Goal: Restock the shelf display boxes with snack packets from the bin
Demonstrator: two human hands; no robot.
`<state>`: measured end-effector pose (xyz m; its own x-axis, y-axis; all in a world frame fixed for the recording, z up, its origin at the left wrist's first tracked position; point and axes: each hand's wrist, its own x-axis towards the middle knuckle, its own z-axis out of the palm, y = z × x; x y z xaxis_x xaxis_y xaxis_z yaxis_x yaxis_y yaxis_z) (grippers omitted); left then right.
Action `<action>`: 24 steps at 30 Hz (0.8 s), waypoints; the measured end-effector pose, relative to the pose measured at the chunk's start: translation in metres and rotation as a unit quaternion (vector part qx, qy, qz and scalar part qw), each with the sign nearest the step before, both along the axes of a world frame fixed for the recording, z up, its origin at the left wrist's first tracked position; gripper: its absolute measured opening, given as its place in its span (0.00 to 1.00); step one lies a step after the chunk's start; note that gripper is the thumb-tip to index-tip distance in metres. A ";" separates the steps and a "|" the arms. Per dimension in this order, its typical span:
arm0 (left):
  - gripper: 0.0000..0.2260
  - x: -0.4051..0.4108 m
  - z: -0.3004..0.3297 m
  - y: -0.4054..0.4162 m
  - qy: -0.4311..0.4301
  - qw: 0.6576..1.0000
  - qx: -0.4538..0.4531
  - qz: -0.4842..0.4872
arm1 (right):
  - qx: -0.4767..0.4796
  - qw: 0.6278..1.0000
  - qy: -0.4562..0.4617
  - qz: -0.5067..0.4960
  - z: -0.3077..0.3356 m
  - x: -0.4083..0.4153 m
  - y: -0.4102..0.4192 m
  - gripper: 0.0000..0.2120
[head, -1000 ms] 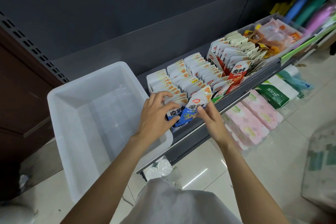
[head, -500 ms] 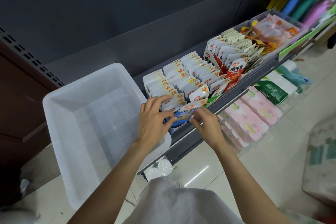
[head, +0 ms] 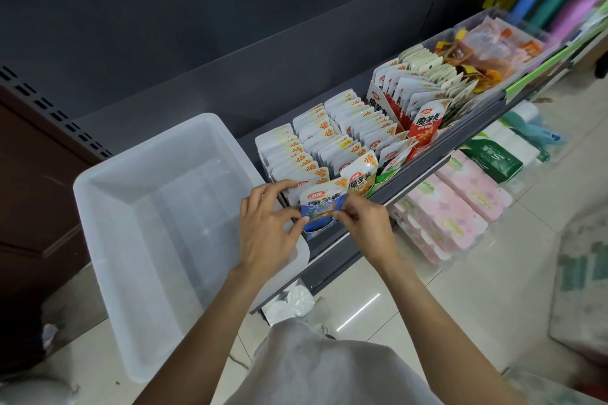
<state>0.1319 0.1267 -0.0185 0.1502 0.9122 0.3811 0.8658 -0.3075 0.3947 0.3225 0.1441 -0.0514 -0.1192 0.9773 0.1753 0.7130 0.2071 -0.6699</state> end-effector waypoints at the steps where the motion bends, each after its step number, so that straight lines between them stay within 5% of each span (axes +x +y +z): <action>1: 0.04 0.002 0.000 0.001 0.011 1.000 -0.008 0.000 | 0.009 0.999 -0.029 -0.009 0.000 -0.001 -0.001 0.07; 7: 0.09 0.006 0.006 -0.004 0.040 0.999 -0.025 0.016 | -0.001 0.980 -0.194 -0.033 0.017 -0.009 -0.002 0.15; 14: 0.08 0.006 0.022 -0.004 -0.054 0.996 0.065 0.010 | 0.021 0.998 0.053 0.028 0.039 0.004 -0.009 0.10; 20: 0.08 0.000 0.003 -0.004 0.049 0.998 0.006 0.036 | 0.009 0.998 -0.008 0.064 0.017 -0.003 -0.002 0.07; 24: 0.09 0.002 0.005 -0.009 -0.019 0.998 0.052 0.044 | 0.030 0.999 -0.007 0.036 0.023 -0.005 -0.006 0.08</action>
